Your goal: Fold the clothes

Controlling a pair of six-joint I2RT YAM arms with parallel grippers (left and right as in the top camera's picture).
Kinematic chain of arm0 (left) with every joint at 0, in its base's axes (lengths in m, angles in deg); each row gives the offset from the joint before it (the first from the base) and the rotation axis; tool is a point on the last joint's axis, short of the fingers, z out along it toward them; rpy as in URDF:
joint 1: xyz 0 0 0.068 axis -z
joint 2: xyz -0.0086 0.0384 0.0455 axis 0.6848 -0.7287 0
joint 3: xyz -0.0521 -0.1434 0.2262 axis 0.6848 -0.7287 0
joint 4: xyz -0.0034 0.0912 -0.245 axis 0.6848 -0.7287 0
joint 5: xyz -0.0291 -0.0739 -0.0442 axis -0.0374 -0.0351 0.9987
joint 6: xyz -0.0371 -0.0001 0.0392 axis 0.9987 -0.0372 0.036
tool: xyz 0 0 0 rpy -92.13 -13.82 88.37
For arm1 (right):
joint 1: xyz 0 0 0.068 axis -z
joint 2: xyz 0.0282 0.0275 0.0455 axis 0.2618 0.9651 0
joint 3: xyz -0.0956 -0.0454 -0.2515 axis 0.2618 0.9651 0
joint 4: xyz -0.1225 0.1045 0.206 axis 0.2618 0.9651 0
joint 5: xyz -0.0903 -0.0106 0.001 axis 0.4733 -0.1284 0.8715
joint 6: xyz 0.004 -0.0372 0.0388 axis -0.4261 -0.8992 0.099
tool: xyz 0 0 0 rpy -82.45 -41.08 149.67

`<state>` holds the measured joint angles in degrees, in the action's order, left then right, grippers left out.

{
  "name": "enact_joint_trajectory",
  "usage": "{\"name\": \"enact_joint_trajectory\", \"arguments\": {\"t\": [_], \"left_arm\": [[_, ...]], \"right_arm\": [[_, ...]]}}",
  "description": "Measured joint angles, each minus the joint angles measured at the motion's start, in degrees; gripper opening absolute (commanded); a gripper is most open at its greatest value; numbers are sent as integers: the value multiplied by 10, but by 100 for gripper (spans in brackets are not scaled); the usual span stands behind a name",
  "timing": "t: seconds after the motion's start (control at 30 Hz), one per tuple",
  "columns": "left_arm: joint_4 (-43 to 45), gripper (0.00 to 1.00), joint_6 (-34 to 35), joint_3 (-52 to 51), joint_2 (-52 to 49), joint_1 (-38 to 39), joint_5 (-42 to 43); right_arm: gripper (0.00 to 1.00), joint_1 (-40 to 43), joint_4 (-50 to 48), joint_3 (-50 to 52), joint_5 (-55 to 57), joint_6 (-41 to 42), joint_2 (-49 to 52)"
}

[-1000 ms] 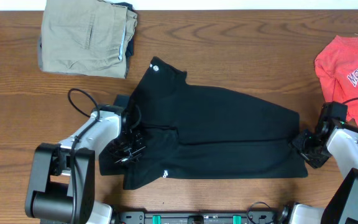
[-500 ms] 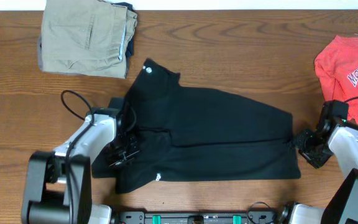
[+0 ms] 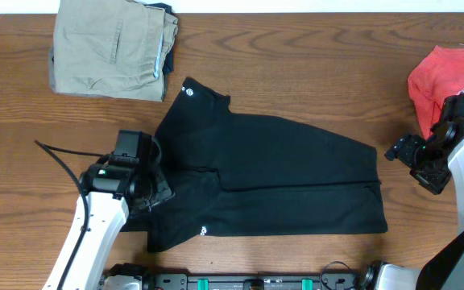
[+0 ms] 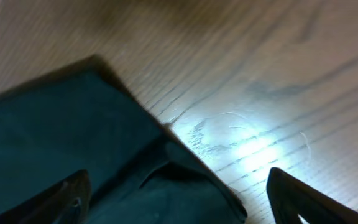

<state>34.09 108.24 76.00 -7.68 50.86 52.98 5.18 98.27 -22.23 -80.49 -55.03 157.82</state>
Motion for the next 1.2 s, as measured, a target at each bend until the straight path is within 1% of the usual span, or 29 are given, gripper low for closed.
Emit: {"name": "enact_joint_trajectory", "arguments": {"t": [0.07, 0.13, 0.2, 0.33, 0.5, 0.67, 0.77, 0.87, 1.03, 1.2], "left_arm": [[12, 73, -14, 19, 3, 0, 28], [15, 77, -32, 56, -2, 0, 61], [21, 86, -50, 99, -12, 0, 81], [42, 91, -90, 204, -59, 0, 104], [51, 91, -125, 328, -166, 0, 116], [-2, 93, -179, 444, -325, 1, 118], [9, 94, -212, 492, -411, 1, 110], [30, 99, -248, 525, -466, 1, 97], [66, 98, -296, 547, -513, 1, 84], [105, 98, -315, 549, -551, 2, 56]], "right_arm": [[89, 0, -1, 0, -15, -13, 0], [89, 0, -2, 0, -27, -23, 0], [88, 0, -2, 0, -35, -28, 0], [88, -5, -5, 0, -45, -36, 0], [88, -33, -7, 0, -52, -38, 0], [88, -70, -15, 0, -56, -39, 0], [88, -88, -16, 0, -56, -39, 1], [88, -103, -18, 0, -56, -39, 7], [88, -111, -19, 0, -55, -39, 31], [87, -111, -20, 0, -56, -39, 55]]}}
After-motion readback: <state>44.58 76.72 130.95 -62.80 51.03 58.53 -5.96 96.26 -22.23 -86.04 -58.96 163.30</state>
